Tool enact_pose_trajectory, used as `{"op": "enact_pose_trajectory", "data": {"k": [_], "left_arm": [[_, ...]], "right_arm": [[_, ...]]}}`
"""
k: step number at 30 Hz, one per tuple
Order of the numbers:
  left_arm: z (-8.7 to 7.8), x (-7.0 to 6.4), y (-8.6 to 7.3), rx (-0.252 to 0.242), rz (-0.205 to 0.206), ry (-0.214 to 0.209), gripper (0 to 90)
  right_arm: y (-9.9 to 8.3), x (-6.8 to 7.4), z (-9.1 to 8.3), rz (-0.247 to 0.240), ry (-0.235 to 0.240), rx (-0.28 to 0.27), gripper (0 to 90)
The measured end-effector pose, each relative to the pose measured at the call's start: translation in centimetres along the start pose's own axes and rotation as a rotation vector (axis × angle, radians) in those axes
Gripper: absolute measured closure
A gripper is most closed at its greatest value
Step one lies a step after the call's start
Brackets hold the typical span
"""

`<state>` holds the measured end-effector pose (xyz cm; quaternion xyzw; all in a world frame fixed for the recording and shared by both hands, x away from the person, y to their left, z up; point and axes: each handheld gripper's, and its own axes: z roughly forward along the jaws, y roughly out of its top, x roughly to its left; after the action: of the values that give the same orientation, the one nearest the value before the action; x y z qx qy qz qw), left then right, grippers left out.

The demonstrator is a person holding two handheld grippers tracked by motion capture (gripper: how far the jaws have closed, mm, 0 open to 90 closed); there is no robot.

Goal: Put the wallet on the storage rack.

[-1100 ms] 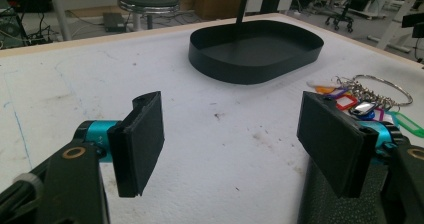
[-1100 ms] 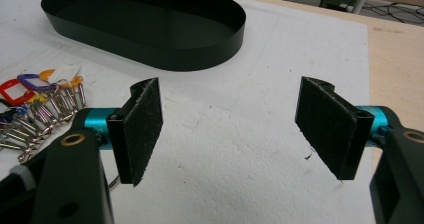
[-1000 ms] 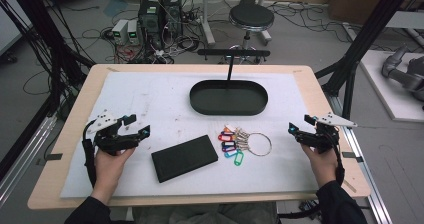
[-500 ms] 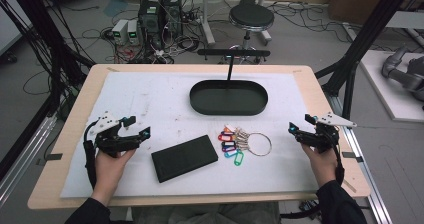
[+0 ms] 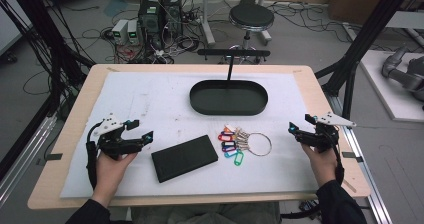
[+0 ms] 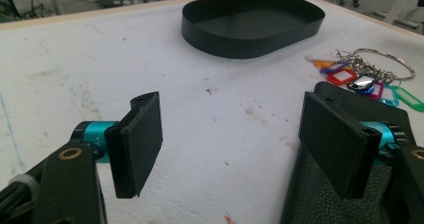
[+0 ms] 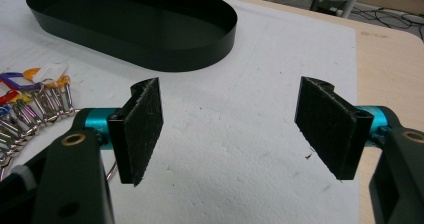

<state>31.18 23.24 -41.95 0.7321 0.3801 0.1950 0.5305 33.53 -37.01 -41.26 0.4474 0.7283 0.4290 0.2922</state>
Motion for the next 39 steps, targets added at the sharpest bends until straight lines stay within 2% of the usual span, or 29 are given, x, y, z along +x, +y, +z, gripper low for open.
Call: {"op": "enact_pose_trajectory", "data": {"k": [3,11,17,18,19,20,21,24,26,32,37,39], "left_arm": [[0.0,-0.2,-0.1,0.011,-0.015,-0.013,26.0],[-0.3,-1.4,0.3,0.035,-0.012,-0.035,26.6],[-0.8,-2.4,-0.3,0.081,-0.042,-0.049,30.8],[-0.8,-2.4,-0.3,0.081,-0.042,-0.049,31.0],[-0.9,-2.4,-0.7,0.095,-0.072,-0.055,31.7],[-0.9,-2.4,-0.7,0.095,-0.072,-0.055,32.0],[-1.2,-2.2,-0.9,0.101,-0.108,-0.065,32.1],[-1.5,-2.0,-1.2,0.115,-0.11,-0.053,33.8],[-1.5,-1.8,-1.7,0.113,-0.125,-0.048,33.8],[-0.9,-1.5,-2.8,0.142,-0.145,-0.052,34.8],[-0.2,-1.6,-3.2,0.183,-0.145,-0.063,39.8],[0.2,-1.6,-3.4,0.216,-0.153,-0.072,41.7]], "right_arm": [[0.0,0.0,0.0,0.001,0.001,0.0,27.6],[0.0,-0.1,0.0,0.0,-0.004,-0.003,27.6],[0.0,0.1,-0.1,-0.008,-0.008,-0.007,27.6],[0.0,0.1,-0.1,-0.008,-0.008,-0.007,27.6],[0.1,0.1,-0.1,-0.006,-0.01,-0.008,27.6],[0.1,0.1,-0.1,-0.006,-0.01,-0.008,27.6],[0.0,0.1,-0.1,-0.007,-0.012,-0.006,27.7],[0.0,0.1,0.0,-0.011,-0.014,-0.001,27.7],[0.0,0.2,0.0,-0.016,-0.015,0.001,27.7],[0.1,0.2,0.0,-0.016,-0.017,0.002,27.7],[0.0,0.2,0.1,-0.02,-0.015,0.001,27.7],[0.0,0.2,0.0,-0.018,-0.014,0.002,27.7]]}}
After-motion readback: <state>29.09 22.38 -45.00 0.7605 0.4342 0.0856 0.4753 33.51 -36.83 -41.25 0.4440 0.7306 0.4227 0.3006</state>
